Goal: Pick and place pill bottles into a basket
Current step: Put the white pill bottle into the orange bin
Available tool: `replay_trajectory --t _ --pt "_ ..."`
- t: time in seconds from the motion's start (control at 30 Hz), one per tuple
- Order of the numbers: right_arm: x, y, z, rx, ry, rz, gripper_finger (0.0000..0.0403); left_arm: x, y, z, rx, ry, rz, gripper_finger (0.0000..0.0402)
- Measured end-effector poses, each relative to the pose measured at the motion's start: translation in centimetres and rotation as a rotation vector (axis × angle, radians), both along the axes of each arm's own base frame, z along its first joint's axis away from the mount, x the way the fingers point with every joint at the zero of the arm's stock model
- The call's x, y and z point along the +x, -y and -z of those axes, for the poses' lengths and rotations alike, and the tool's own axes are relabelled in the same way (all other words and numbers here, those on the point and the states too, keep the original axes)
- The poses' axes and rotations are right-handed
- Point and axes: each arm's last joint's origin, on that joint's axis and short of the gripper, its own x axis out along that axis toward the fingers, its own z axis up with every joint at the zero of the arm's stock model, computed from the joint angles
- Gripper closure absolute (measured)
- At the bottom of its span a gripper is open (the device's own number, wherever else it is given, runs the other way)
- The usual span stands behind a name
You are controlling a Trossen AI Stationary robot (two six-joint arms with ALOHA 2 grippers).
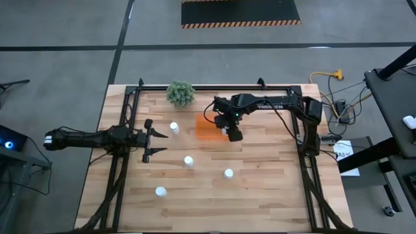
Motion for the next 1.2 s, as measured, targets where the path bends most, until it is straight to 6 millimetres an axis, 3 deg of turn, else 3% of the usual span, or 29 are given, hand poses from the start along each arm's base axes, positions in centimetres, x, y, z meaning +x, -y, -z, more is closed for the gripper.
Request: replay_trajectory --t 0.5,0.97,1.2 --pt "-0.4 -0.1 -0.4 0.014 -0.042 0.008 0.0161 0.0 0.0 0.0 0.0 0.0 0.0 0.0185" --pt "-1.8 -0.7 -6.9 0.013 0.03 0.076 0.0159 0.0 0.0 0.0 0.0 -0.004 -0.001 0.0185" --pt "-2.8 -4.3 -8.2 0.045 -0.018 0.053 0.0156 0.0 0.0 0.1 0.0 -0.006 0.0 0.0185"
